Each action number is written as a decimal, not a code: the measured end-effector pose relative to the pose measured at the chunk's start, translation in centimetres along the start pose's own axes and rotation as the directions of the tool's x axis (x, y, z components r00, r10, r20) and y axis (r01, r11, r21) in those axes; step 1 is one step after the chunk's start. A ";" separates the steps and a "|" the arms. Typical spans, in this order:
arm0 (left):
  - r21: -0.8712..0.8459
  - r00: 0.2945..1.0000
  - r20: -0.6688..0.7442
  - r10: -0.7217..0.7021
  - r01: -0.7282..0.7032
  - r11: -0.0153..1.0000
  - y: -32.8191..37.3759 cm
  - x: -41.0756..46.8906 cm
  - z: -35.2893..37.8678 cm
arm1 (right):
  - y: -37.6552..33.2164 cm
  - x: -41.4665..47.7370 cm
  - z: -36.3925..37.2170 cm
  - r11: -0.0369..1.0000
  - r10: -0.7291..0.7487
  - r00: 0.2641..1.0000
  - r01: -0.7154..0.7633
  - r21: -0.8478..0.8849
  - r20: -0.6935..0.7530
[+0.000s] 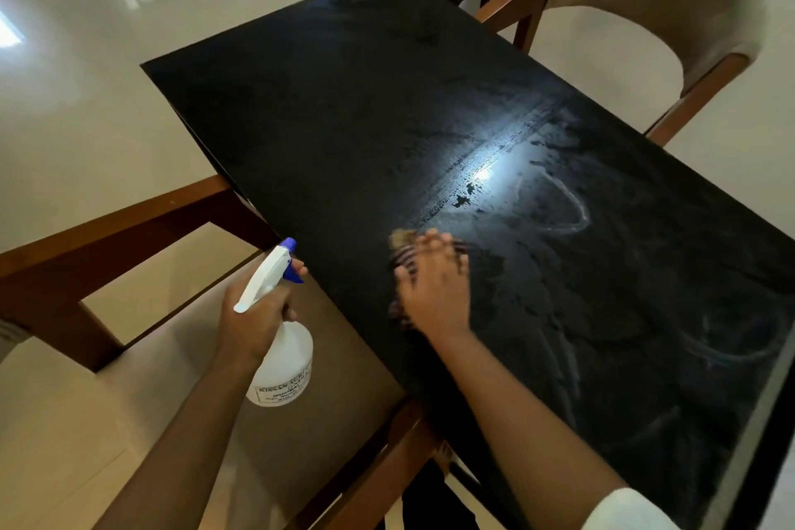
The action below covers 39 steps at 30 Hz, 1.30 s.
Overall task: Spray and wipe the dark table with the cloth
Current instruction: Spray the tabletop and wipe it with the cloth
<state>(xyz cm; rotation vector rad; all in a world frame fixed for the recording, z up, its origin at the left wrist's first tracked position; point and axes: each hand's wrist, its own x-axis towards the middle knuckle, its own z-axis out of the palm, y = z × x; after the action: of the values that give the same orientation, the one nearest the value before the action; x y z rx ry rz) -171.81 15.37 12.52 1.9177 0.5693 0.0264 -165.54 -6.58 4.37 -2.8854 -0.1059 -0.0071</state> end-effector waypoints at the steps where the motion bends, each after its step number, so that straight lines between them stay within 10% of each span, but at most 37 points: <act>1: -0.005 1.000 0.008 0.011 -0.011 1.000 0.2 -0.1 0.1 | 2.5 0.8 -0.7 0.994 0.106 0.994 -0.107 -0.029 -0.031; 7: -0.062 1.000 0.007 0.022 -0.021 0.998 1.5 -0.4 0.7 | 7.7 2.1 -2.9 0.889 0.458 0.889 -0.458 0.003 -0.031; 13: -0.037 0.999 0.028 0.030 -0.029 0.999 3.0 0.2 1.2 | -2.5 0.1 -0.4 0.980 -0.196 0.961 0.199 0.005 0.192; 16: -0.080 0.994 0.064 0.086 -0.081 0.994 4.8 0.8 1.2 | -1.1 1.3 -1.0 0.964 -0.257 0.944 0.265 -0.012 0.207; 25: -0.158 0.968 0.086 0.236 -0.221 0.962 8.2 2.2 2.7 | 10.5 5.7 -3.8 0.911 0.410 0.912 -0.410 -0.029 -0.019; 32: -0.197 0.955 0.060 0.292 -0.275 0.941 10.1 3.3 4.8 | 1.4 5.9 -1.0 0.969 -0.245 0.958 0.248 -0.003 0.149; 39: -0.186 0.945 0.066 0.321 -0.305 0.934 10.2 4.5 6.3 | 13.2 8.5 -3.7 0.935 0.351 0.934 -0.353 -0.029 -0.061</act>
<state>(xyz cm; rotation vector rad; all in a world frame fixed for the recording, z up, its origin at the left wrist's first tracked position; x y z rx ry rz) -162.20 8.61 17.75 1.8099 0.1844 0.1829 -156.08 -19.69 4.78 -2.8963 0.4281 -0.0221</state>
